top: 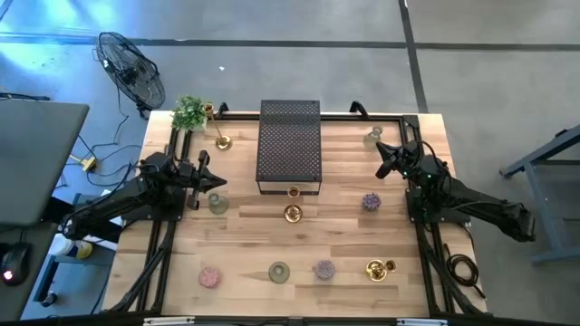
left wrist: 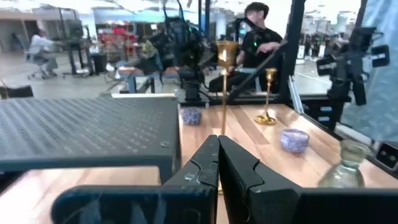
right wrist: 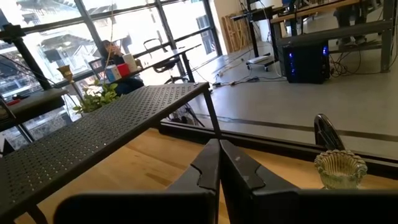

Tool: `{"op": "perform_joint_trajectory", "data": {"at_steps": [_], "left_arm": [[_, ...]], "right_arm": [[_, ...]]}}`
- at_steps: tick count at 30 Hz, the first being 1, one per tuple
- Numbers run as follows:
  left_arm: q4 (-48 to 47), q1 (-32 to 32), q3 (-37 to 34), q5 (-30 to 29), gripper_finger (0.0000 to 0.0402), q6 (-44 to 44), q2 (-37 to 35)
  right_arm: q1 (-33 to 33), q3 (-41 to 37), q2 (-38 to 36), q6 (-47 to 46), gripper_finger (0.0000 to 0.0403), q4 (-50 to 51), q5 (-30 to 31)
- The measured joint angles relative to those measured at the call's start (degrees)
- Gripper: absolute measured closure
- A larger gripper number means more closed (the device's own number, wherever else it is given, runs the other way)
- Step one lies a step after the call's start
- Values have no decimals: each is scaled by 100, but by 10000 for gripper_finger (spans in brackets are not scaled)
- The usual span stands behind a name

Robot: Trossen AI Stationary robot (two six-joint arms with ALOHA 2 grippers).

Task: Pick & Place candle stick holders
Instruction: Put the top gold candle holder on the shelf

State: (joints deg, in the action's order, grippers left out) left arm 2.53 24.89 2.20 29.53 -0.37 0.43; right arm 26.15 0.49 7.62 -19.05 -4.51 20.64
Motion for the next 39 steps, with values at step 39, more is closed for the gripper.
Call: {"op": "perform_joint_trajectory", "data": {"at_steps": [39], "left_arm": [[-82,-278,0,-211,401,7,173]], "right_arm": [[0,0,52,0,402,0,-2]]}}
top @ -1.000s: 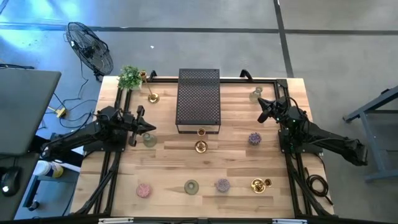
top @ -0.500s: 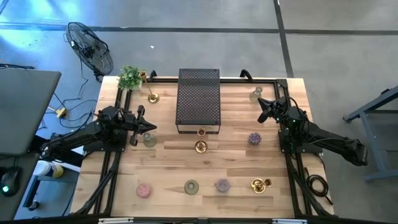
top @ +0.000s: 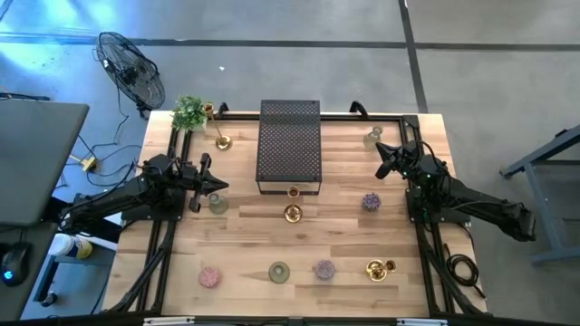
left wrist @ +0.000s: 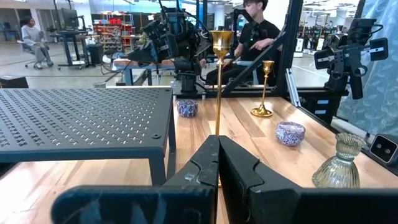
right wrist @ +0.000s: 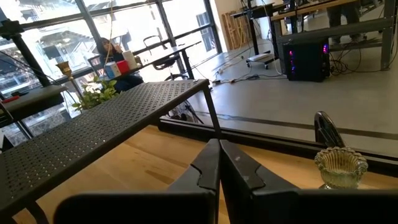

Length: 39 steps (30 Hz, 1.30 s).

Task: Pick & Place candle stick holders
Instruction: Put the top gold candle holder on the shelf

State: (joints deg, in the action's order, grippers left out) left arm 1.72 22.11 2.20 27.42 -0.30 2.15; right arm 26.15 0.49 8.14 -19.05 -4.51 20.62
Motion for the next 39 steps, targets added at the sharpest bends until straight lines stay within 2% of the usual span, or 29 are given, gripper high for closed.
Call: {"op": "perform_joint_trajectory", "data": {"at_steps": [24,28,31,34,39], "left_arm": [[219,-2,-28,138,401,-50,-7],[300,-2,-28,157,401,-674,-3],[468,-2,-24,149,401,-790,56],[420,-2,-24,-526,401,-1164,119],[282,0,44,-1764,401,-1270,392]], "right_arm": [[0,0,0,0,402,-2,0],[0,0,0,0,402,-2,0],[0,0,0,0,402,-2,0],[-2,0,0,0,402,-2,0],[-1,0,0,0,402,-2,0]]}}
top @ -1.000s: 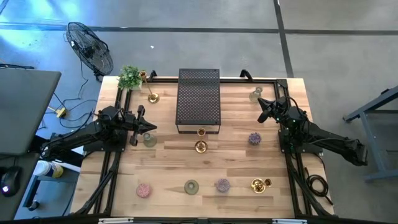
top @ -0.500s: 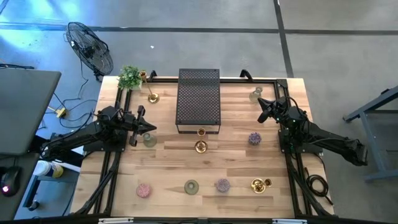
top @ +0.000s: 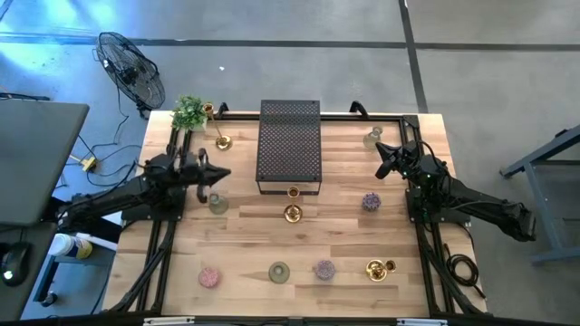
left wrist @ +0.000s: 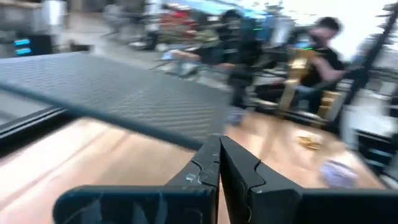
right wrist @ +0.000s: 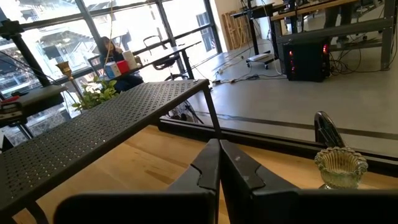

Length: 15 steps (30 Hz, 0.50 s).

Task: Pick & Place candle stick holders
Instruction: Put the top gold candle holder on the shelf

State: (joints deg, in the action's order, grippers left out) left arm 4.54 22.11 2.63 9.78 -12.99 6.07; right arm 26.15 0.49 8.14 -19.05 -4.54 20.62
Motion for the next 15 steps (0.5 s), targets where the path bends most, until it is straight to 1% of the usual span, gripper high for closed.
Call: {"op": "perform_joint_trajectory", "data": {"at_steps": [5,7,12,15], "left_arm": [[-403,0,403,-1186,401,-84,431],[-429,0,530,-1560,401,-84,641],[-414,2,597,-2142,401,-83,1060],[-383,63,597,-2321,401,-15,1242]], "right_arm": [[-1,0,0,0,402,0,2],[0,0,0,0,402,0,2],[0,0,0,0,402,0,0],[1,0,0,0,402,0,2]]}}
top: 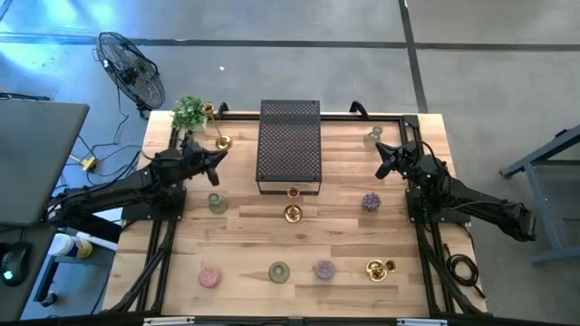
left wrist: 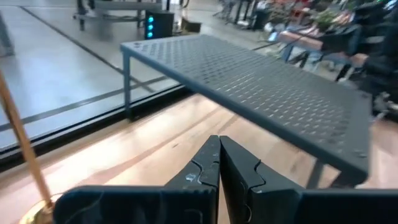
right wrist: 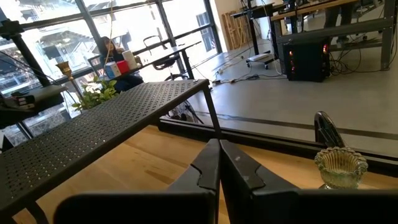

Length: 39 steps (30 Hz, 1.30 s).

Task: Pick & Place candle stick holders
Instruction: Put the top gold candle holder on the shelf

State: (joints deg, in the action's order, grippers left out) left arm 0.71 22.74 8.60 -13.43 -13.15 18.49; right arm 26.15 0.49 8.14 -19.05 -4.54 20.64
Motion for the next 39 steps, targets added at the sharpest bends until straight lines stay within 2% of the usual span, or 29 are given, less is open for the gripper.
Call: {"op": "perform_joint_trajectory", "data": {"at_steps": [4,11,15,18,22,25,28,31,35,39], "left_arm": [[139,690,2,297,401,39,100],[109,2549,4,1582,401,-239,117],[86,3108,4,1703,394,147,117],[112,3338,4,1703,363,385,117],[312,3551,4,1707,296,541,203],[774,3589,7,1967,246,676,429],[1203,3574,7,2242,212,759,807],[1649,3576,7,2208,199,863,1303],[2346,3576,7,1781,197,890,1903],[2990,3576,7,1747,197,949,2359]], "right_arm": [[0,0,0,0,402,0,-2],[0,0,0,0,402,0,0],[0,0,0,0,402,0,0],[0,-2,-2,0,402,0,-2],[0,0,0,0,402,0,-2],[0,0,0,0,402,0,-2],[0,0,0,0,402,0,-1],[-2,-2,0,0,402,0,-2],[0,-2,0,0,402,0,0],[0,0,0,0,402,0,0]]}}
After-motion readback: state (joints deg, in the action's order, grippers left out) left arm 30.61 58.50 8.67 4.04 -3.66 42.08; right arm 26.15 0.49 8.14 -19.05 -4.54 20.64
